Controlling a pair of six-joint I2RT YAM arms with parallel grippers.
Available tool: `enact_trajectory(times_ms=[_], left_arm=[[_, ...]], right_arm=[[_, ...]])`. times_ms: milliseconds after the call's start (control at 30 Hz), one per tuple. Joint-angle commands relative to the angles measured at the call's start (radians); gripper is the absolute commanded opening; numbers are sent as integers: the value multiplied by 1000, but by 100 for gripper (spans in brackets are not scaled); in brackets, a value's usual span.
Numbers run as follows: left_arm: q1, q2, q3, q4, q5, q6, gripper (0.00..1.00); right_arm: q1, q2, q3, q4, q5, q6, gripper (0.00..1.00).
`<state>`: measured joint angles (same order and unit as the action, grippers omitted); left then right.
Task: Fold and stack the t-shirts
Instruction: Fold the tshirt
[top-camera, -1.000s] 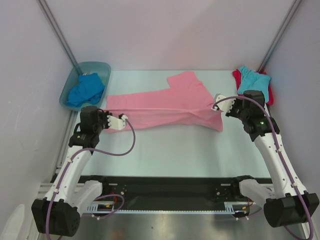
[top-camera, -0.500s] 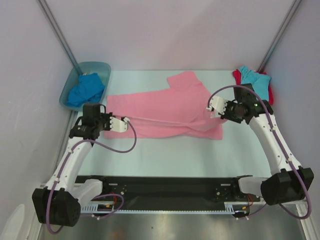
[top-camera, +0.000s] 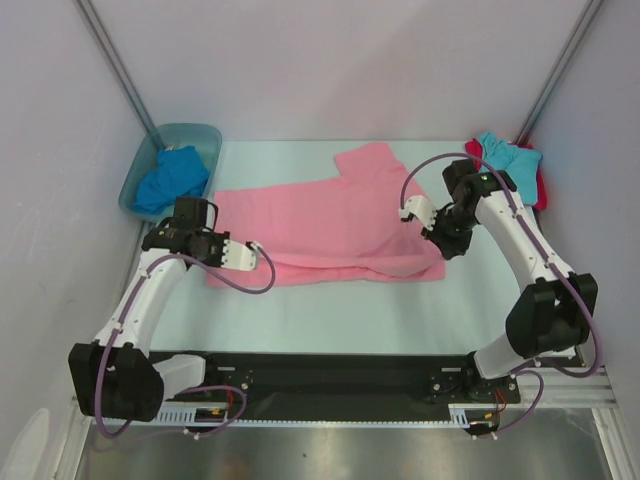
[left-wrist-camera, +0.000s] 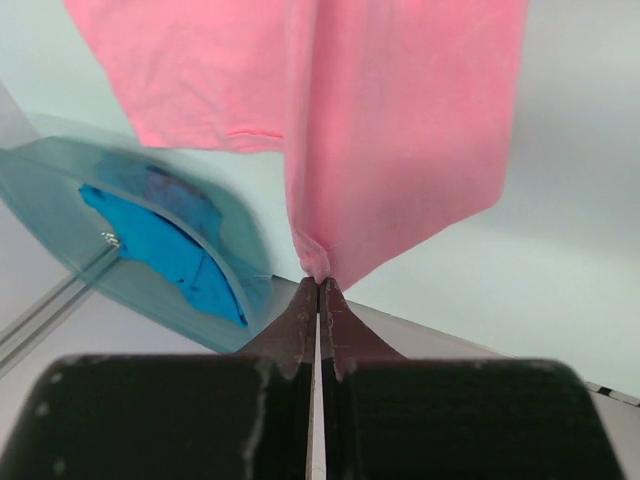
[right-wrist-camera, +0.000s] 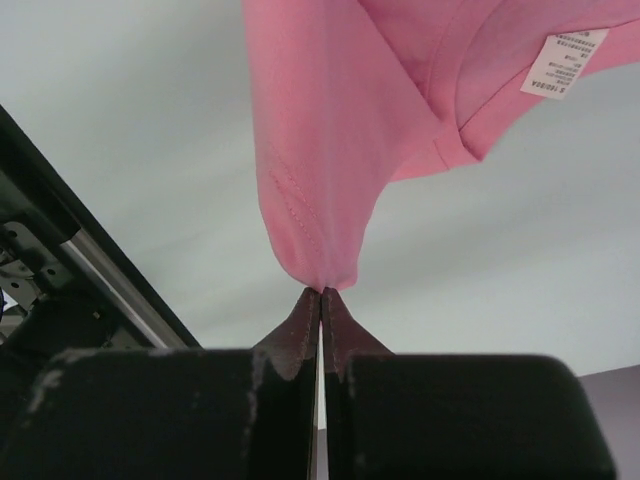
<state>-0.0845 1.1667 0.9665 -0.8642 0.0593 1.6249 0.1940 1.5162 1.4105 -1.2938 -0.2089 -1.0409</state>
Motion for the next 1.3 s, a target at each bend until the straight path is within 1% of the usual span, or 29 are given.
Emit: enact_trajectory(times_ms=[0,167,367,533,833,933,967,1100,1267], left_arm=[[11,10,54,-58,54,50,0],[11,33,44,-62,54,61,0],[9,57,20,-59,39,92,0],[8,83,34,-55,34,78,0],[6,142,41,-71,-4,93,0],[-4,162,52,-79,-13,89,0],[-8,174,57,-85,-15,89,0],[-12,203,92,-125,-26,102,0],[-12,258,144,-159,-56,110,0]], right_arm=[[-10,30,56,-108,0,18,0],[-10,35,62,-26,19,21,0],[-10,76,30,-18,23,15,0],[-2,76,-5,-15,43,-2,0],[35,98,-51,-91,75,-24,0],[54,107,-70,-131,97,-38,0],[56,114,-73,-168,112,-42,0],[62,144,-88,-222,152,-51,0],[68,133,-108,-223,209,-68,0]])
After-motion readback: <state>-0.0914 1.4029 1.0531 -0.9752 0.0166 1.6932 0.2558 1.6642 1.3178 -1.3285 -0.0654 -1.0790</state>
